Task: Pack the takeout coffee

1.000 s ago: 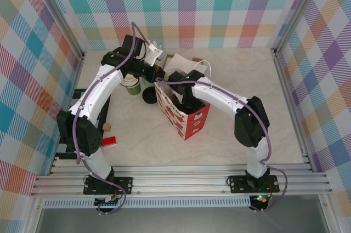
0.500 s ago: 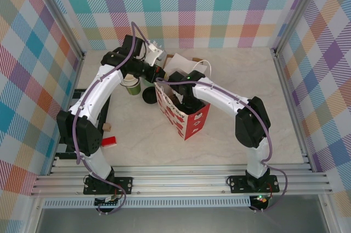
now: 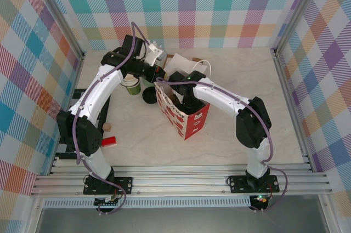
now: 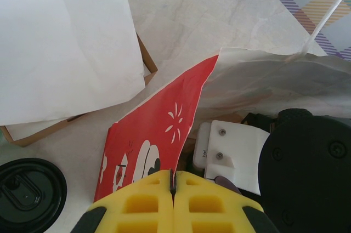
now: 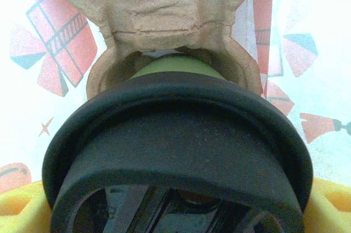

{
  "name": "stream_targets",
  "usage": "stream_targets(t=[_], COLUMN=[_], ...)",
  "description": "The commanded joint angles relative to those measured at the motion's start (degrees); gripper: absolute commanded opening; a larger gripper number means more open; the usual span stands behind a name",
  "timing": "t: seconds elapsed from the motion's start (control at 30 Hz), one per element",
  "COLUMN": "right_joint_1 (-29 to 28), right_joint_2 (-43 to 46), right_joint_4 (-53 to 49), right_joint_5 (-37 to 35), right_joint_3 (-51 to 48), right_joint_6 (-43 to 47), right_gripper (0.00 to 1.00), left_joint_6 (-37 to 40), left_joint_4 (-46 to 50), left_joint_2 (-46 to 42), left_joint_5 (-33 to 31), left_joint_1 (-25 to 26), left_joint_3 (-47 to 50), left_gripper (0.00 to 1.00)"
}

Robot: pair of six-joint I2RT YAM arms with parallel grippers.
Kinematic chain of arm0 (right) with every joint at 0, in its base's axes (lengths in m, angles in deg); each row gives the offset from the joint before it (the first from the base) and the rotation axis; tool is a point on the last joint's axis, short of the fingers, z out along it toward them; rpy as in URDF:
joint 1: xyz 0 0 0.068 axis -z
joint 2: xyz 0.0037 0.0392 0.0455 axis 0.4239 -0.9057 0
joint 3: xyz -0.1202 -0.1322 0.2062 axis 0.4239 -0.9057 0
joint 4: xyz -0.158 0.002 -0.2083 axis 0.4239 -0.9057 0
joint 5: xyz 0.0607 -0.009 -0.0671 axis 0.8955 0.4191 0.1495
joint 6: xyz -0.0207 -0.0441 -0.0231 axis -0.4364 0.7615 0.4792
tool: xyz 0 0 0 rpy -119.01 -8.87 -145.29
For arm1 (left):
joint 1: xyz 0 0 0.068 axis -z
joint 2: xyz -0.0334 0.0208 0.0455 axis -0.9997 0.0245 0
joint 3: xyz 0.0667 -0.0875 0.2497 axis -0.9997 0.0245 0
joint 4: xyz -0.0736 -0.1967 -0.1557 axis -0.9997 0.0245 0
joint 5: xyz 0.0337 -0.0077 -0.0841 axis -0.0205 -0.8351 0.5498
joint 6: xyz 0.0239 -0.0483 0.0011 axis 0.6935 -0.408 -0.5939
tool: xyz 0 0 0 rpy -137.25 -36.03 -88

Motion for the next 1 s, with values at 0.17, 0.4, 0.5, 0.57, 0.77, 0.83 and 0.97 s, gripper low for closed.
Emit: stream_targets(t=[0.17, 0.4, 0.5, 0.57, 0.77, 0.83, 0.97], right_joint_1=[0.2, 0.2, 0.2, 0.2, 0.3, 0.3, 0.3], right_joint_2=[2.2, 2.9, 3.0, 2.9, 2.8, 2.7, 2.6], right_joint_4=[2.5, 3.6, 3.9, 4.1, 4.6, 4.6, 4.7], right_joint_5=[-0.3, -0.3, -0.3, -0.3, -0.3, -0.3, -0.3], right_joint_3=[-1.2, -1.9, -2.2, -2.4, -3.0, -3.1, -3.5], right_joint_6=[1.1, 1.2, 1.4, 1.4, 1.5, 1.6, 1.7], right_gripper=[0.38, 0.38, 0.38, 0.38, 0.38, 0.38, 0.38], left_joint_6=[1.0, 1.0, 1.0, 1.0, 1.0, 1.0, 1.1], left_joint_4=[1.5, 1.4, 1.4, 1.4, 1.6, 1.5, 1.6], left_joint_2=[-1.3, -1.3, -1.2, -1.3, -1.1, -1.0, -1.1], left_joint_5=[1.9, 1.9, 1.9, 1.9, 1.9, 1.9, 2.0], left_joint_1=[-0.3, -0.3, -0.2, -0.3, -0.3, -0.3, -0.3], left_joint_3=[0.1, 0.1, 0.1, 0.1, 0.0, 0.0, 0.0], left_gripper=[0.0, 0.0, 0.0, 0.0, 0.0, 0.0, 0.0])
